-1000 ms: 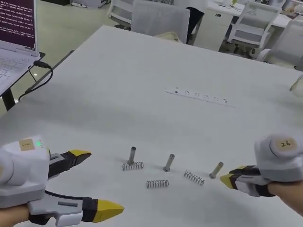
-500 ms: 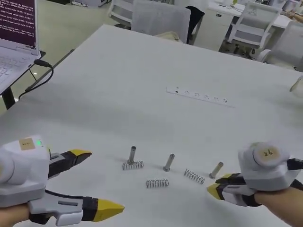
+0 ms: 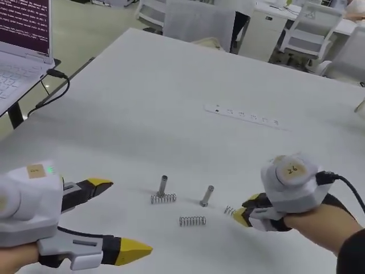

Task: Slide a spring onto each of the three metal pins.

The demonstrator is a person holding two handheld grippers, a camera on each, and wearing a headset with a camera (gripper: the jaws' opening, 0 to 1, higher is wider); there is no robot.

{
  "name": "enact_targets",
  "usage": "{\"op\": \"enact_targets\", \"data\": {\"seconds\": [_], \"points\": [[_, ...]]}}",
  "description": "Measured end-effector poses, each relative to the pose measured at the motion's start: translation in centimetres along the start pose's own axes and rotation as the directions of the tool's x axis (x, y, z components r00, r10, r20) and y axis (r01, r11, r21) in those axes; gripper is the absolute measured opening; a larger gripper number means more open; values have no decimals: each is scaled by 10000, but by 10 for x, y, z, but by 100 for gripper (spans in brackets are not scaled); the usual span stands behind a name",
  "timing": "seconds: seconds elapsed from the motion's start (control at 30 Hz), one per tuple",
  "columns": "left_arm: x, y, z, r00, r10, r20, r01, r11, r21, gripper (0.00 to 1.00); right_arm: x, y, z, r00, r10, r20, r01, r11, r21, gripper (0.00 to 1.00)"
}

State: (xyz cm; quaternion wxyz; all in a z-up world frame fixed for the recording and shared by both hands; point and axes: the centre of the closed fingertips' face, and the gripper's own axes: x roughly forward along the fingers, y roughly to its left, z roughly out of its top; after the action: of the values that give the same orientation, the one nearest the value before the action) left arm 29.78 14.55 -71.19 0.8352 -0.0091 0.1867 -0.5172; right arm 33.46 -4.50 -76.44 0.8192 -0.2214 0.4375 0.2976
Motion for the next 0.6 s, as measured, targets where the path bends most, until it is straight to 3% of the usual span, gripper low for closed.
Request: {"op": "enact_targets", "data": {"seconds": [0.3,0.6], "points": [[0,1,-1,10000,43,48,-43,10000,-74,90,18,-6,-2,9962,182,-856,-248,9967,-772,16],[0,2,0,9999,84,71,-83,9999,-99,90,28,-7,-5,9873,484,-1513,-651,9921,-1074,16]]}}
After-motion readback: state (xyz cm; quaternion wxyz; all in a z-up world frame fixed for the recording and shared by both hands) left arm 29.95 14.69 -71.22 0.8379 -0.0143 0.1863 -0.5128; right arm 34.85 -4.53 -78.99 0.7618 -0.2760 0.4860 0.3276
